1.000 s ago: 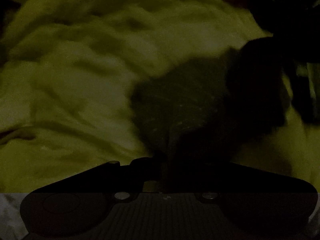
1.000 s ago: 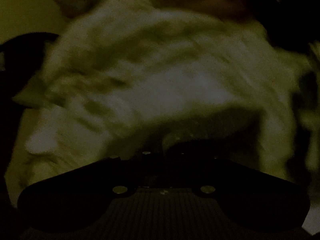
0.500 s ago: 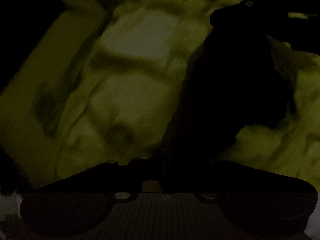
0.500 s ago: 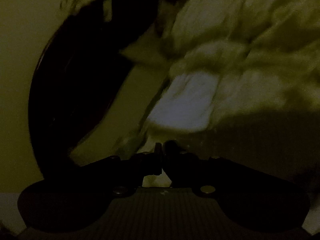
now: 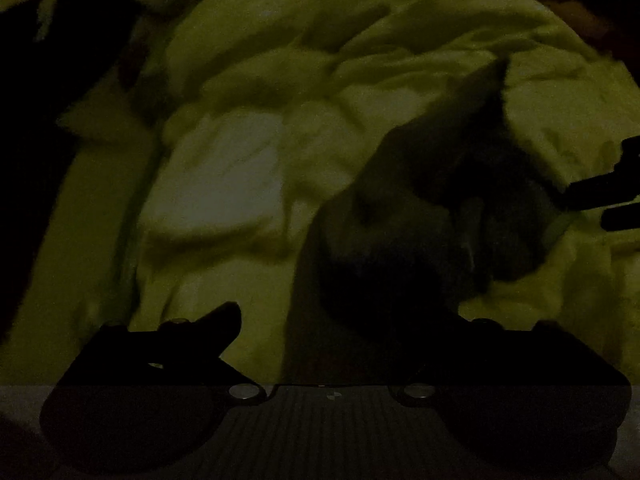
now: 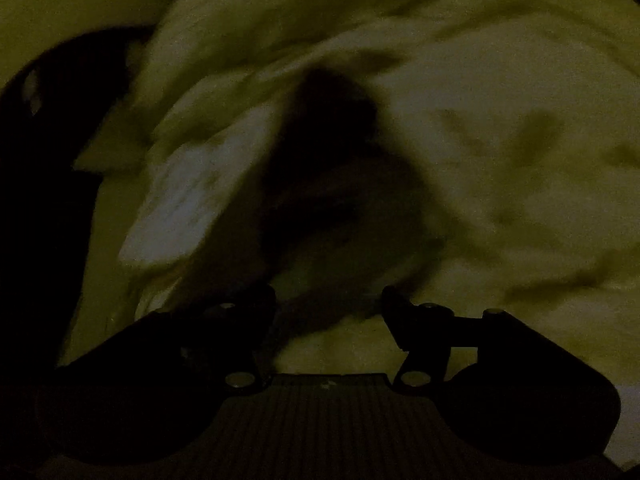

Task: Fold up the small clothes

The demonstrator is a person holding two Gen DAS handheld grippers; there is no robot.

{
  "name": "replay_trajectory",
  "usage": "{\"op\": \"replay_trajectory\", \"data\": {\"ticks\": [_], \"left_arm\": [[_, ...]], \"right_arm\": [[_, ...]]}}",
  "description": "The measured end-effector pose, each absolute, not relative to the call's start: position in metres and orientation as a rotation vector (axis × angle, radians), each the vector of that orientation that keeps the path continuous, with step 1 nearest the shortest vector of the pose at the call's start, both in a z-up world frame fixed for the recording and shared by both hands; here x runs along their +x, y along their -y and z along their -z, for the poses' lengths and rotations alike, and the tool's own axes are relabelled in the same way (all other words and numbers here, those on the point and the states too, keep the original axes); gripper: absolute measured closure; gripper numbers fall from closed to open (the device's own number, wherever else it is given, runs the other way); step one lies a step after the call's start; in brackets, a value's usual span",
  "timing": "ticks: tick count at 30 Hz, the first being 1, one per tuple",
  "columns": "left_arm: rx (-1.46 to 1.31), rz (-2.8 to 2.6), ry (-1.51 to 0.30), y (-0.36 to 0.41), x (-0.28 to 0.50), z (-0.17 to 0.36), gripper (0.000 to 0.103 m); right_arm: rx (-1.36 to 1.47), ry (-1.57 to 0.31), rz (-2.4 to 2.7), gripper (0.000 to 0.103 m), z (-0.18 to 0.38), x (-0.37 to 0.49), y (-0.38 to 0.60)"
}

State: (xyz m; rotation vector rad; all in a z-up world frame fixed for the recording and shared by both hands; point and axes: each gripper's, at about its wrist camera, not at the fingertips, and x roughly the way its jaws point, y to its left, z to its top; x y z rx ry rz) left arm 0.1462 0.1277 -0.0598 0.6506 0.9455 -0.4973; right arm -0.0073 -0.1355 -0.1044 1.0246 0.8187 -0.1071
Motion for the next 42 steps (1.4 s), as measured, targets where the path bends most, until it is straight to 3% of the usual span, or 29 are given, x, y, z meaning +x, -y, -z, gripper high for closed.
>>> {"op": "replay_trajectory", "data": {"ticks": [5,9,11,15,18,19,20,25,26,27,34,42], "left_arm": [[0.663,0.639,-0.850,-0.075,0.170,0.061,0.000],[0.666,0.765,-0.816,-0.011,0.196,0.069,0.000],[0.706,0.791,-0.810,0.015,0.200,0.082,0.000],[0.795,0.820,-0.775,0.054,0.207,0.113,0.000],[0.881,0.817,-0.821,0.063,0.217,0.145,0.000],[0.909,0.789,-0.858,0.064,0.223,0.156,0.005],[0.886,0.774,-0.864,0.059,0.225,0.156,0.023],[0.543,0.799,-0.943,0.010,0.247,0.115,0.031],[0.490,0.801,-0.961,0.004,0.249,0.105,0.031],[0.428,0.809,-0.975,-0.006,0.251,0.094,0.031],[0.230,0.879,-0.933,-0.069,0.215,0.009,0.031],[0.121,1.054,-0.847,-0.119,0.132,-0.105,0.031]], "right_arm": [[1.059,-0.760,0.196,0.039,0.129,-0.019,0.167],[1.136,-0.689,0.184,0.050,0.145,0.004,0.184],[1.105,-0.698,0.197,0.051,0.153,0.025,0.184],[1.071,-0.733,0.215,0.068,0.160,0.046,0.184],[1.087,-0.778,0.246,0.068,0.176,0.058,0.184],[1.103,-0.811,0.252,0.068,0.179,0.059,0.183],[1.104,-0.812,0.269,0.068,0.181,0.060,0.183],[1.191,-0.763,0.271,0.071,0.182,0.054,0.183],[1.176,-0.760,0.245,0.077,0.181,0.054,0.182],[1.177,-0.741,0.209,0.094,0.180,0.056,0.182],[1.136,-0.581,0.207,0.096,0.115,0.008,0.186],[1.123,-0.260,0.118,0.101,-0.014,-0.138,0.212]]}}
